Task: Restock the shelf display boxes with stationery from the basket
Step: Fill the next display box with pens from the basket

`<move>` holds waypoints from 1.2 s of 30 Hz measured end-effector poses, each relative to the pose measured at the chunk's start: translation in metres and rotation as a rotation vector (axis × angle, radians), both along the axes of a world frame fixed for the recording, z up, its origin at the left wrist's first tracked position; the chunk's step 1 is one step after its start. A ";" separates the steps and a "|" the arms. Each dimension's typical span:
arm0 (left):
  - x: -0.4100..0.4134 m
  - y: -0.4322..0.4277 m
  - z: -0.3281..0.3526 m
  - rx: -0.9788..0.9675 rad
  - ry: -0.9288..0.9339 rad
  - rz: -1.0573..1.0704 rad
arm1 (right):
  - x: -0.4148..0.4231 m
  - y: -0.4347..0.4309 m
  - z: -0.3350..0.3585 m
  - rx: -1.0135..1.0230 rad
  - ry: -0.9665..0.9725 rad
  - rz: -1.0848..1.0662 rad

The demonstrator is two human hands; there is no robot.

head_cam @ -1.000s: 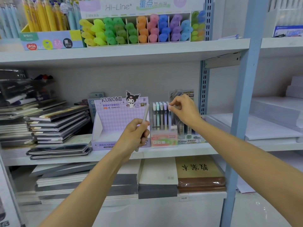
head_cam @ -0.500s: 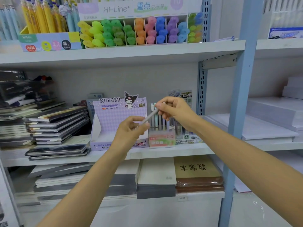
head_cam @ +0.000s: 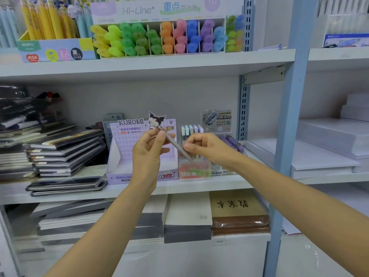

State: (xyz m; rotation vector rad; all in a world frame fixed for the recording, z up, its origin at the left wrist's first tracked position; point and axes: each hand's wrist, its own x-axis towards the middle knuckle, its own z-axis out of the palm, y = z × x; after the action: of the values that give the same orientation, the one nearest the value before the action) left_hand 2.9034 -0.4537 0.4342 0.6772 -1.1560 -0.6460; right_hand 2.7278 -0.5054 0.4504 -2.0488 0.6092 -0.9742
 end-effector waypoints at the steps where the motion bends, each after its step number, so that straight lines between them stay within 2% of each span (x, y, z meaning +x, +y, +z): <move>1: 0.000 -0.001 -0.001 -0.004 -0.060 0.021 | 0.002 0.002 0.003 -0.058 -0.018 -0.047; 4: -0.002 -0.002 -0.006 -0.018 -0.262 0.062 | 0.010 0.008 0.016 -0.126 -0.154 -0.128; 8: -0.009 -0.003 -0.010 -0.023 -0.470 0.121 | 0.016 0.014 0.027 -0.241 -0.074 -0.159; 10: -0.009 -0.005 -0.013 -0.009 -0.564 0.211 | 0.015 0.013 0.030 -0.255 -0.139 -0.195; 12: -0.005 -0.008 -0.017 0.011 -0.762 0.318 | 0.010 0.008 0.034 -0.256 -0.269 -0.298; 14: 0.000 -0.008 -0.025 0.020 -1.044 0.372 | 0.000 0.000 0.038 -0.248 -0.385 -0.395; 16: 0.002 -0.010 -0.036 0.017 -1.348 0.411 | -0.010 -0.009 0.039 -0.267 -0.407 -0.464; 18: 0.004 -0.012 -0.046 0.013 -1.502 0.439 | -0.017 -0.020 0.036 -0.279 -0.364 -0.529; 23: 0.006 -0.017 -0.053 -0.017 -1.511 0.466 | -0.020 -0.039 0.017 -0.287 -0.231 -0.598; 31: 0.008 -0.016 -0.057 -0.038 -1.483 0.454 | -0.009 -0.045 0.019 -0.375 0.009 -0.546; 36: 0.007 -0.016 -0.058 -0.039 -1.471 0.452 | 0.001 -0.050 0.009 -0.368 -0.017 -0.567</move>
State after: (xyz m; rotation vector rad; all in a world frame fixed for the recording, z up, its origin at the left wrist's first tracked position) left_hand 2.9101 -0.4697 0.3758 1.3967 -2.2107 0.4193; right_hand 2.7288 -0.5551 0.4598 -2.2242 1.1064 -1.5192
